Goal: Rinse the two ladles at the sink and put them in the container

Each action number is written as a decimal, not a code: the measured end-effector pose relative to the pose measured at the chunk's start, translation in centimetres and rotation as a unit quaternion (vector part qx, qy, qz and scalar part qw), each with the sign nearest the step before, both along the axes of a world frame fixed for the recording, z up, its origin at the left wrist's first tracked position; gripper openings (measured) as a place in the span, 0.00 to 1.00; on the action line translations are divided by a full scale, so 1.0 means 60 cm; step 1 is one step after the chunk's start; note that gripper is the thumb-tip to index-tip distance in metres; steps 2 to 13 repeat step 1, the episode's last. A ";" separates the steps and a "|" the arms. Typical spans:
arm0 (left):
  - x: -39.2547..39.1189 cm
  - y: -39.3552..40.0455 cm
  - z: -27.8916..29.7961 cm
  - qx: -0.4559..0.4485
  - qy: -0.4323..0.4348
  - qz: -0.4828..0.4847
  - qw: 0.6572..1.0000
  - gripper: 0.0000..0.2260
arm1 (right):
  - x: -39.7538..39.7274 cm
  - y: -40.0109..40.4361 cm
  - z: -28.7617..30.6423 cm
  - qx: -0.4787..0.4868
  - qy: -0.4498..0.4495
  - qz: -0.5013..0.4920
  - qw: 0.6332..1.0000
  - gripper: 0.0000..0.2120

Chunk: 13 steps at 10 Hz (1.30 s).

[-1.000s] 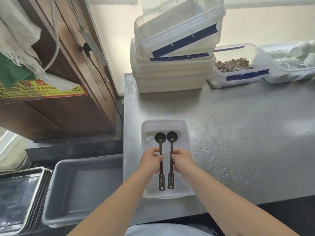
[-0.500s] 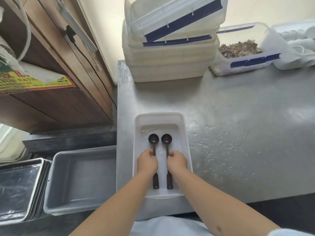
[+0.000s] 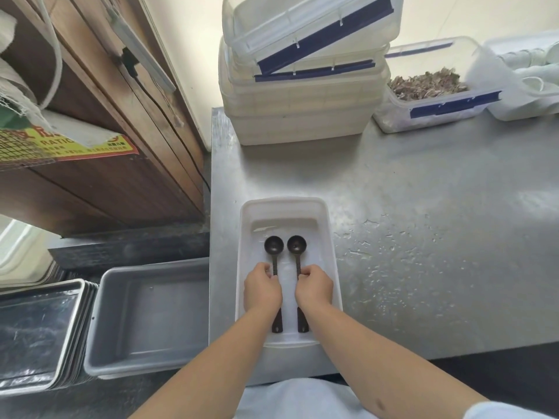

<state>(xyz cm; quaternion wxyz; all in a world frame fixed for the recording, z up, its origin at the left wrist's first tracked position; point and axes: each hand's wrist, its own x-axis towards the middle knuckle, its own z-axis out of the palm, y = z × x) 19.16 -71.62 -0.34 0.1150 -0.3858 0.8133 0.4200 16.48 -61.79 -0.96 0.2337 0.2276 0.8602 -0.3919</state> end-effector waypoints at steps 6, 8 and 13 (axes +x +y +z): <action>0.001 0.001 0.005 -0.013 0.001 -0.015 1.000 0.20 | 0.002 -0.002 0.010 -0.001 -0.011 0.001 1.000 0.16; 0.001 0.001 0.005 -0.013 0.001 -0.015 1.000 0.20 | 0.002 -0.002 0.010 -0.001 -0.011 0.001 1.000 0.16; 0.001 0.001 0.005 -0.013 0.001 -0.015 1.000 0.20 | 0.002 -0.002 0.010 -0.001 -0.011 0.001 1.000 0.16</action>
